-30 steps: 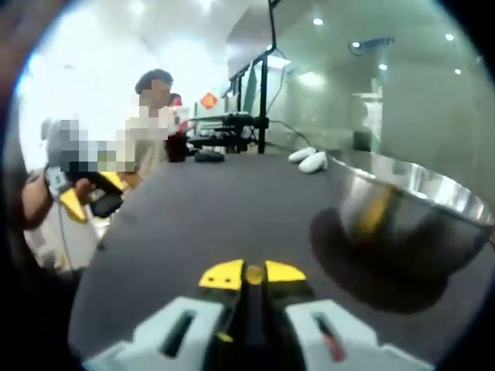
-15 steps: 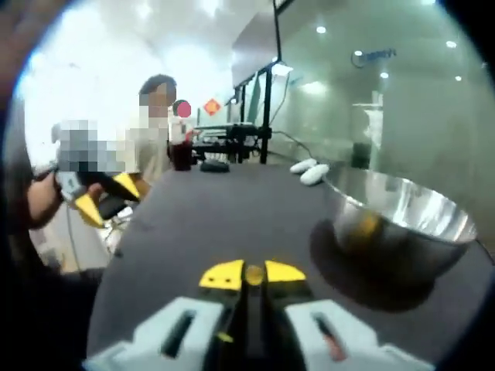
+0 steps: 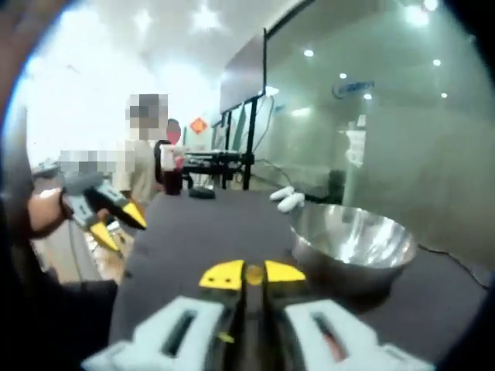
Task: Pick up the QQ candy scattered on the table and place it into the stainless steel bowl on the table
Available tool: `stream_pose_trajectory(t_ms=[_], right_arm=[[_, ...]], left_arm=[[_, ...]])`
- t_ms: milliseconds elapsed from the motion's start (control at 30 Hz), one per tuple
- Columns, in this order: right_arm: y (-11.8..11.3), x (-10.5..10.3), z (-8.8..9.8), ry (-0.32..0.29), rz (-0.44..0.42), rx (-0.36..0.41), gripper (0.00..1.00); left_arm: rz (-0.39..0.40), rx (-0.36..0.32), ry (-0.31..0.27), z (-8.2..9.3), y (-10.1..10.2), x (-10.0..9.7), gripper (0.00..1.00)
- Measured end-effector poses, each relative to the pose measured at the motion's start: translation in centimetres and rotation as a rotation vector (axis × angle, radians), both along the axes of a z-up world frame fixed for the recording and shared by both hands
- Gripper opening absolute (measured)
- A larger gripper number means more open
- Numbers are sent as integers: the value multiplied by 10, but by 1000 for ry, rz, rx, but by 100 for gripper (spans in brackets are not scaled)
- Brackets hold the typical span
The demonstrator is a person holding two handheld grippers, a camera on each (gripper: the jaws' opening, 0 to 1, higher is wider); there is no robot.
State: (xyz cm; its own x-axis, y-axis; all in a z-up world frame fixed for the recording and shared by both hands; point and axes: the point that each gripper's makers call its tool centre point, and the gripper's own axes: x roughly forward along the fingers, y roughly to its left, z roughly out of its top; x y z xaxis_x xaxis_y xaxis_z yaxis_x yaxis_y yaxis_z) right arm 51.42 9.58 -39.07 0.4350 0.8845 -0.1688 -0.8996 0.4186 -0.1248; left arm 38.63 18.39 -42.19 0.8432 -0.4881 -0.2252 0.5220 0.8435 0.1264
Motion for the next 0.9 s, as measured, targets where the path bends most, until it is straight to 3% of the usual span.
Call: stream_pose_trajectory(t_ms=[167, 267, 367, 533, 900], right_arm=[[0, 10, 29, -64, -25, 81, 10], [-5, 29, 42, -89, -103, 113, 10], [-14, 52, 42, -59, -192, 118, 10], [-27, 89, 43, 2, -239, 175, 10], [-28, 104, 34, -9, -283, 142, 10]], left_arm=[[-8, 5, -3, 2, -2, -2, 35], [-5, 8, -3, 3, 0, -2, 35], [-6, 10, -4, 4, 0, -3, 35], [-4, 18, -4, 5, 2, -6, 35], [5, 27, -3, 5, 5, -5, 35]])
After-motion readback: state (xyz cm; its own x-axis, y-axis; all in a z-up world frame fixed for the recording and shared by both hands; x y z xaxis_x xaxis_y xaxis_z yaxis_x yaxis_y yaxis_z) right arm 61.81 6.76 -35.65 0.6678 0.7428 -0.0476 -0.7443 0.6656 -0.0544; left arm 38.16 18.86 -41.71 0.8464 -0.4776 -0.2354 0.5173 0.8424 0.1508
